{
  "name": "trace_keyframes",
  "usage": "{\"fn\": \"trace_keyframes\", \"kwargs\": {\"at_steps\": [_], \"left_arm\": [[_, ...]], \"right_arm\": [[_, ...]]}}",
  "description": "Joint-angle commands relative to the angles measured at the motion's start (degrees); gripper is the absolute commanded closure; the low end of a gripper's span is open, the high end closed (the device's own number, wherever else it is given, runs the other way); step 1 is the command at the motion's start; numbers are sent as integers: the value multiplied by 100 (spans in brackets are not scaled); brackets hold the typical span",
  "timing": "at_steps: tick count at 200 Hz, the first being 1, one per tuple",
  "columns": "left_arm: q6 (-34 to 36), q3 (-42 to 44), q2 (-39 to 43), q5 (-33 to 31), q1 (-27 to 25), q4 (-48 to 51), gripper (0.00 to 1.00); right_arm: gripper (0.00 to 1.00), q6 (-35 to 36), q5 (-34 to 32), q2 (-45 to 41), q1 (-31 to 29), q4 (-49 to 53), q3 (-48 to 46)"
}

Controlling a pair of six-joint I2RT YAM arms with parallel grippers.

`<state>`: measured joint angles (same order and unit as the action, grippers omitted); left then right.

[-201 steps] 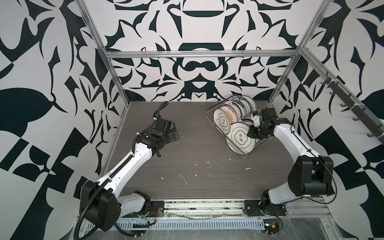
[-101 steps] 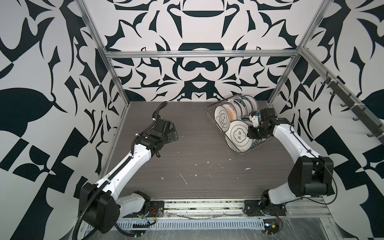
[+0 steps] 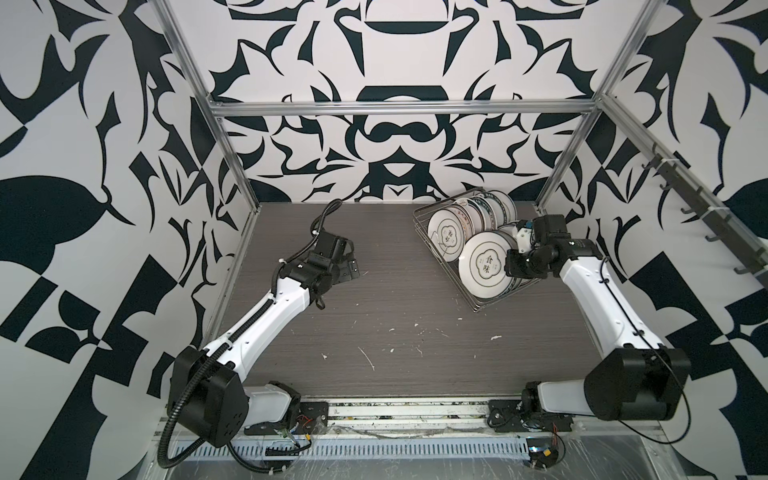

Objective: Unload the plates from the dish rack
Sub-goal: 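Lower the right gripper onto the nearest plate rim while the left draws back, then close the right gripper on the plate rim and lift it out of the rack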

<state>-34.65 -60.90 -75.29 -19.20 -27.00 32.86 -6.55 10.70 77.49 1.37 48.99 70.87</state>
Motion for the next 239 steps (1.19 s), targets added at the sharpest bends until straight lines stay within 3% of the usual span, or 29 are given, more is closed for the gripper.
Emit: {"fn": "trace_keyframes", "kwargs": {"at_steps": [1,90,135,198,239], "left_arm": [[-99,-144,14,-1,16,169,1],[-191,-176,182,30,18,144,1],[-237,-229,439,156,18,242,1],[-459,89,990,232,18,347,1],[-626,608,1540,410,19,139,1]], "right_arm": [[100,-239,-51,-305,12,-52,363],[100,-459,-330,-912,16,162,854],[100,-935,-111,-1296,14,8,1025],[100,-2210,1868,-1284,21,-865,901],[100,-3532,2953,-1334,-61,-2368,22]]}}
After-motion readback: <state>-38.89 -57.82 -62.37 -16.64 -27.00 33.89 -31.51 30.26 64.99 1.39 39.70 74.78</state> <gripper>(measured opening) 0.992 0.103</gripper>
